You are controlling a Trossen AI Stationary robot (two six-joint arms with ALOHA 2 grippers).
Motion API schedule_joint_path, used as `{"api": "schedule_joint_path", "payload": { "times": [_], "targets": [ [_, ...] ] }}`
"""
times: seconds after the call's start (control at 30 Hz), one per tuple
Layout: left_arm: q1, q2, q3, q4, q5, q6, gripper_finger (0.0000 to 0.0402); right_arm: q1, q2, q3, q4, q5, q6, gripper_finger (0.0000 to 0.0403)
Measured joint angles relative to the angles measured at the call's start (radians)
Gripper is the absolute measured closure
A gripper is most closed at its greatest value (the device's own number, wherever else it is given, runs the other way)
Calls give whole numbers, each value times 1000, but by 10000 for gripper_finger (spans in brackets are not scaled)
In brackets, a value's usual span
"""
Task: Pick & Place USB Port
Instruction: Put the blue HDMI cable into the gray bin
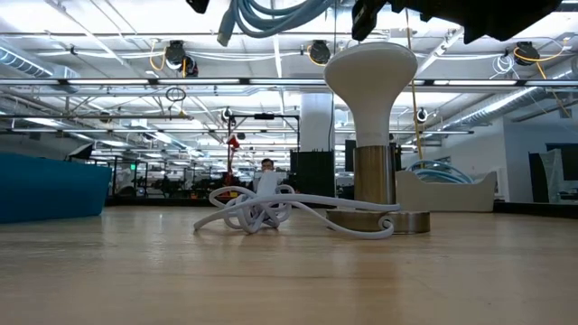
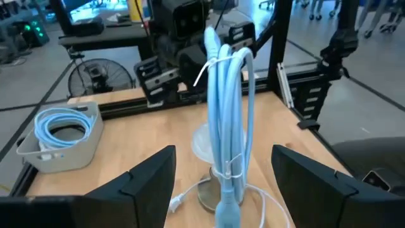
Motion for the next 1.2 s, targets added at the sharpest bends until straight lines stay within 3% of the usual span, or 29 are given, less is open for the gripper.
{"api": "schedule_joint_path", "payload": {
  "times": [0.57, 0.67, 0.73, 0.8, 0.83, 0.97, 1.13, 1.2],
  "targets": [
    [2, 211, 0, 183, 19, -37, 144, 2, 0, 0, 5, 0, -3, 394],
    [0, 234, 0, 221, -12, -60, 180, 2, 0, 0, -6, 1, -3, 394],
    [0, 235, 0, 235, -28, -73, 240, 2, 0, 0, -10, -4, 6, 391],
    [0, 234, 0, 267, -26, -62, 329, 8, -4, 0, -9, -22, 18, 374],
    [2, 234, 0, 278, -2, -58, 351, 15, -8, 0, -9, -24, 24, 360],
    [38, 233, 0, 329, 50, -73, 349, 60, -43, 0, -16, -7, 27, 310],
    [130, 236, -1, 346, 9, -117, 349, 189, -141, 1, -185, 165, -13, 271],
    [196, 242, 0, 423, -20, -169, 349, 271, -178, 1, -265, 235, -43, 265]
  ]
}}
